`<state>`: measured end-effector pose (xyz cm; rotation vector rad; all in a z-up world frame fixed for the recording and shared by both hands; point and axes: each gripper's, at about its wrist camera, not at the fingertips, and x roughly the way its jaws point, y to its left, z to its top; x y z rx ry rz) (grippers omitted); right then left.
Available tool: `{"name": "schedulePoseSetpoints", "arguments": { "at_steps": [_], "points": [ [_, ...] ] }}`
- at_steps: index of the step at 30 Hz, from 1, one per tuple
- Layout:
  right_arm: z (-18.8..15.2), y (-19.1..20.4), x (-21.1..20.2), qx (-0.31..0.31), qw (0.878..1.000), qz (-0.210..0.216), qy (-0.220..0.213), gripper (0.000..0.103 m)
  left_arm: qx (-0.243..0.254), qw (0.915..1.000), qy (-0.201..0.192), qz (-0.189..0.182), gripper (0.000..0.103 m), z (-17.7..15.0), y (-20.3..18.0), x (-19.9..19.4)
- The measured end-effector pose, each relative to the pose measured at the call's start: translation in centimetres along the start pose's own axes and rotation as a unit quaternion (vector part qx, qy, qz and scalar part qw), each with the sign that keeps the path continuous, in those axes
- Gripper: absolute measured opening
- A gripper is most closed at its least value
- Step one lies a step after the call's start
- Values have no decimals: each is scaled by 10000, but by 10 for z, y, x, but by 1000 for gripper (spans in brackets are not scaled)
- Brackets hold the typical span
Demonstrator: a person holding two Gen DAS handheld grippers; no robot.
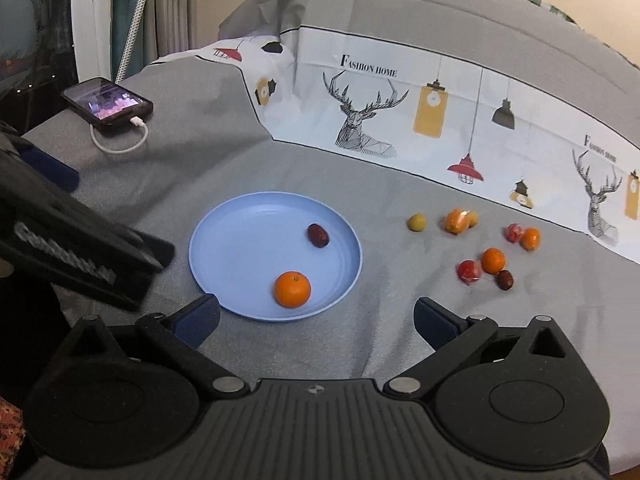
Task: Organize fruits
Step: 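Open the left tool over the plate while the right tool releases the orange, then grasp a yellow fruit with the left tool while the right tool grasps a mandarin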
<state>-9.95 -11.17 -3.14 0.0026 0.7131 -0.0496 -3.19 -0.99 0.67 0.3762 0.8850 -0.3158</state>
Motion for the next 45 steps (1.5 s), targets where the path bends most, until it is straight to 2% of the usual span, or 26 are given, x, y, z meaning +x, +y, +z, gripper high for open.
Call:
{"name": "schedulePoseSetpoints", "arguments": {
  "at_steps": [4, 7, 10, 15, 32, 37, 45],
  "points": [
    [0, -4, -14, 45, 9998, -47, -172, 102, -66, 9999, -56, 106, 103, 2, 2, -9],
    [0, -8, -23, 120, 9995, -122, -259, 102, -179, 9996, -179, 110, 103, 0, 3, -16],
    [-2, -11, -29, 237, 9989, -191, -360, 102, -159, 9998, -127, 47, 103, -4, 0, -18],
    [-5, -15, -28, 349, 9987, -189, -315, 102, 7, 9999, -123, 70, 103, -6, -6, -17],
    [-7, -27, -9, 666, 9974, -214, -151, 102, -113, 9998, 187, 8, 103, 5, -6, 2],
    [-8, -39, -1, 865, 9951, -448, -183, 102, -102, 9995, 309, -6, 103, 15, -9, 11],
    [-13, -92, 17, 1414, 9839, -1077, -192, 102, 101, 9988, 471, -76, 103, 42, -33, 36]
  ]
}}
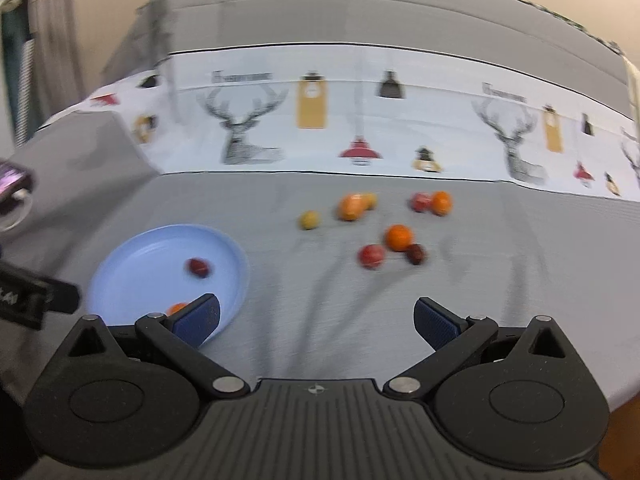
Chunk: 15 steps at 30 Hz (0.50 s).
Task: Organize fruits
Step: 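Grasp a yellow fruit with the left tool while the right tool grasps a mandarin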
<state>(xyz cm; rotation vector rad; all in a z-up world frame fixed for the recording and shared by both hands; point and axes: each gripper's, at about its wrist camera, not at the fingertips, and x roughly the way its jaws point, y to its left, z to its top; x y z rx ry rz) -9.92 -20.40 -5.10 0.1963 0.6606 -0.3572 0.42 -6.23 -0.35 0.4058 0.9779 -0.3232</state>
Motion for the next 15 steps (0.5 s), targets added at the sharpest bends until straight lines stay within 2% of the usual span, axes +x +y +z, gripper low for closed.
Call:
{"name": "schedulePoseSetpoints", "arguments": {
  "at_steps": [8, 15],
  "points": [
    [18, -68, 49, 482, 9967, -645, -78, 102, 282, 9992, 117, -245, 103, 56, -47, 41],
    [48, -125, 126, 737, 9925, -978, -17, 102, 295, 9985, 100, -459, 103, 118, -90, 102]
  ]
}}
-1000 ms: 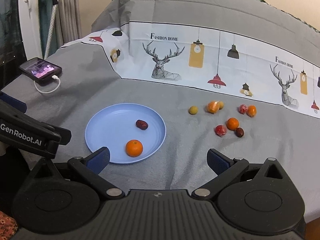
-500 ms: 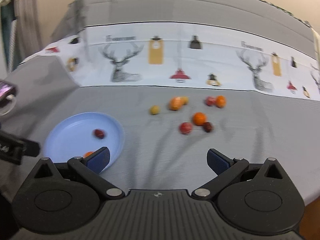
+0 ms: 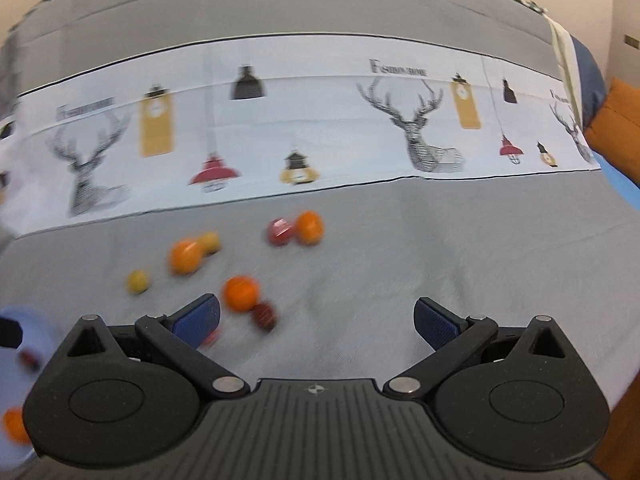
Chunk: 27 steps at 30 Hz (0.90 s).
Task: Organize fruits
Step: 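Grasp a yellow fruit with the left tool while the right tool grasps a mandarin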
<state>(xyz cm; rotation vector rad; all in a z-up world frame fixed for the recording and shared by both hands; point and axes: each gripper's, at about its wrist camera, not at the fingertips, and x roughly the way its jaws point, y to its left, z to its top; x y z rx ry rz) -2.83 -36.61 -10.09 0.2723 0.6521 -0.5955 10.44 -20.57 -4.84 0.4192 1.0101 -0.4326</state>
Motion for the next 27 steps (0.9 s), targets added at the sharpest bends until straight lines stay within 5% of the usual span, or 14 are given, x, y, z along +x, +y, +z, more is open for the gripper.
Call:
{"name": "schedulePoseSetpoints", "arguments": {
  "at_steps": [13, 19, 20, 21, 22, 23, 24, 27],
  "points": [
    [30, 0, 169, -674, 9961, 197, 527, 102, 44, 9984, 554, -64, 103, 70, -29, 147],
    [34, -1, 193, -632, 9968, 335, 352, 102, 47, 9981, 614, -80, 103, 77, -32, 167],
    [34, -1, 191, -691, 9962, 423, 311, 95, 42, 9979, 640, -55, 101, 78, -33, 166],
    [33, -2, 188, -721, 9951, 636, 241, 84, 55, 9981, 601, -95, 95, 78, -34, 164],
    [33, -1, 184, -737, 9924, 961, 200, 54, 89, 9983, 532, -225, 75, 78, -36, 161],
    [33, 1, 180, -801, 9923, 922, 178, 37, 124, 9974, 496, -500, 38, 77, -36, 156],
    [32, 2, 178, -805, 9926, 890, 178, 32, 157, 9961, 513, -701, 27, 77, -38, 152],
    [35, -10, 174, -246, 9953, 882, 313, 32, 147, 9954, 360, -873, 27, 74, -39, 138]
  ]
}}
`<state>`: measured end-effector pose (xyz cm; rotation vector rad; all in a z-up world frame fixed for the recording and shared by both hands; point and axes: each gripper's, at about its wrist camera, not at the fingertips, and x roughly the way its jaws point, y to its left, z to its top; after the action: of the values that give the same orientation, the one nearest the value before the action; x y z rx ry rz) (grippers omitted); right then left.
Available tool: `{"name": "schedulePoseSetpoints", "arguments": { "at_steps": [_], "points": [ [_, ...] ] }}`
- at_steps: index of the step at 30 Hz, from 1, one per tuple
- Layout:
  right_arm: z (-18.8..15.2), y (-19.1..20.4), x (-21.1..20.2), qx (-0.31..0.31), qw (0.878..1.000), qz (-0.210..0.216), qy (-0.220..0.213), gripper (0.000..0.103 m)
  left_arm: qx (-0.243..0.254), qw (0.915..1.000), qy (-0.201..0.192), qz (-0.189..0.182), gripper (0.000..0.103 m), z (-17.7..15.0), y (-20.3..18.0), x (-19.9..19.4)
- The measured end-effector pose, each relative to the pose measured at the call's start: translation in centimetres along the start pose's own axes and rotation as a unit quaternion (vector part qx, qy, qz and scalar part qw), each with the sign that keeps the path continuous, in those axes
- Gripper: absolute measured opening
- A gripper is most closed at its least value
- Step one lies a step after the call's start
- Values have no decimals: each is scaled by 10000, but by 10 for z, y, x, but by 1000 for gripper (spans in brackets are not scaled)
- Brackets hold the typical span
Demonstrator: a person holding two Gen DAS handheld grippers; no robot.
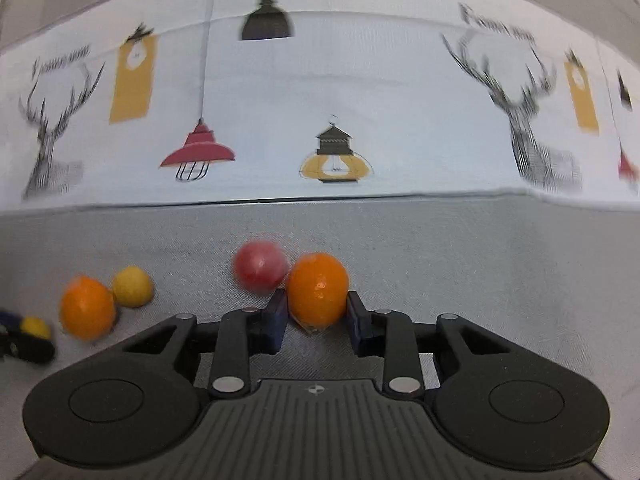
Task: Organize fruits
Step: 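Grasp a yellow fruit with the left tool while the right tool grasps a mandarin, then carry the yellow fruit and mandarin over the blue plate with both tools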
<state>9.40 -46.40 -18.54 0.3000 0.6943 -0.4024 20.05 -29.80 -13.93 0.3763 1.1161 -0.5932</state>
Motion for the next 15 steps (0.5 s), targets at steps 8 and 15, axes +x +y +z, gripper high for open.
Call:
{"name": "schedulePoseSetpoints", "arguments": {
  "at_steps": [8, 15],
  "points": [
    [4, -15, -59, 360, 9984, -356, -243, 32, 8, 9990, -430, -153, 27, -14, -1, -64],
    [2, 15, -149, 191, 9972, -19, -718, 32, -74, 9964, -838, 91, 27, -49, 5, -145]
  ]
}}
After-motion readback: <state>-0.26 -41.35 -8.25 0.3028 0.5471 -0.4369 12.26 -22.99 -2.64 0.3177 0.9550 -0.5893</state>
